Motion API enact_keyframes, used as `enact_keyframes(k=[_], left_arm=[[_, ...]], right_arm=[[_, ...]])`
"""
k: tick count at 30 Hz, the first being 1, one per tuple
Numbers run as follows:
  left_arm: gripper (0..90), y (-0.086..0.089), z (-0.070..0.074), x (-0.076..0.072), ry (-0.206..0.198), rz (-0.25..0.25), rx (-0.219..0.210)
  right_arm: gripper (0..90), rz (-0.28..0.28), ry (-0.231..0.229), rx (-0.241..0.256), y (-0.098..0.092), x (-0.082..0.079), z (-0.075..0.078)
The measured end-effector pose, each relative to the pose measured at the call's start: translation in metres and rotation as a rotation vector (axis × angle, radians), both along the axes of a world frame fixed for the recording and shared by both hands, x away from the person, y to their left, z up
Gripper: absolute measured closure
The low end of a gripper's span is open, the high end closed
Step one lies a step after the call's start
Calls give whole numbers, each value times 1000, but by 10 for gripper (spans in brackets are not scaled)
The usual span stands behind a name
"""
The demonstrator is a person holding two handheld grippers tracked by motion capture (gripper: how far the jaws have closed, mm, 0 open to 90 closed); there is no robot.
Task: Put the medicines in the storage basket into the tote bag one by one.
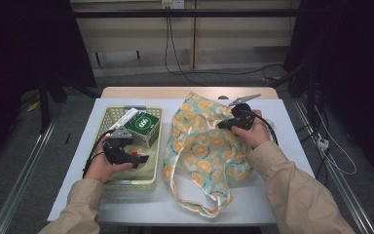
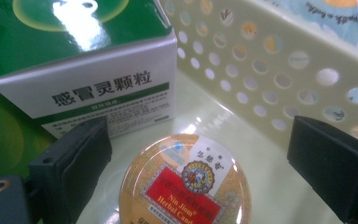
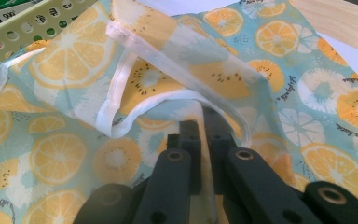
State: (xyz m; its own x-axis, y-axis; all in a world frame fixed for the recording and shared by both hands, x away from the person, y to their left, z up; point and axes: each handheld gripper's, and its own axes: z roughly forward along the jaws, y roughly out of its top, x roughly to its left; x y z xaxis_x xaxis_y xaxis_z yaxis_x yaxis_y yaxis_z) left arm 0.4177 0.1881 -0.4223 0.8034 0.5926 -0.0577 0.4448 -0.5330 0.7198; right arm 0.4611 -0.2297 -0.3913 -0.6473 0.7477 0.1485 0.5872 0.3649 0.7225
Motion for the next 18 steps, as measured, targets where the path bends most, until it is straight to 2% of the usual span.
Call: enact_keyframes(k=[4,9,11,12,13,16,18], left_arm=[[66,-2,-2,0,19,3,8],[115,-3,-6,0,21,-3,48],[126,-3,-8,1,33,2,44],[141,-3,-8,1,29,20,61],[142,-3,-10,1,41,11,64],[140,-3,-13,3,49,34,107],[135,-3,-16,4,75,35,138]], right_arm=[[895,-1,4,-4,0,0,-1],[896,3,4,-6,2,1,-3],[895,5,7,-7,3,1,-4],[895,6,8,-6,3,1,-4],[895,9,8,-5,3,1,-4],[895,12,6,-3,3,1,-4],[895,12,5,-1,3,2,-4]])
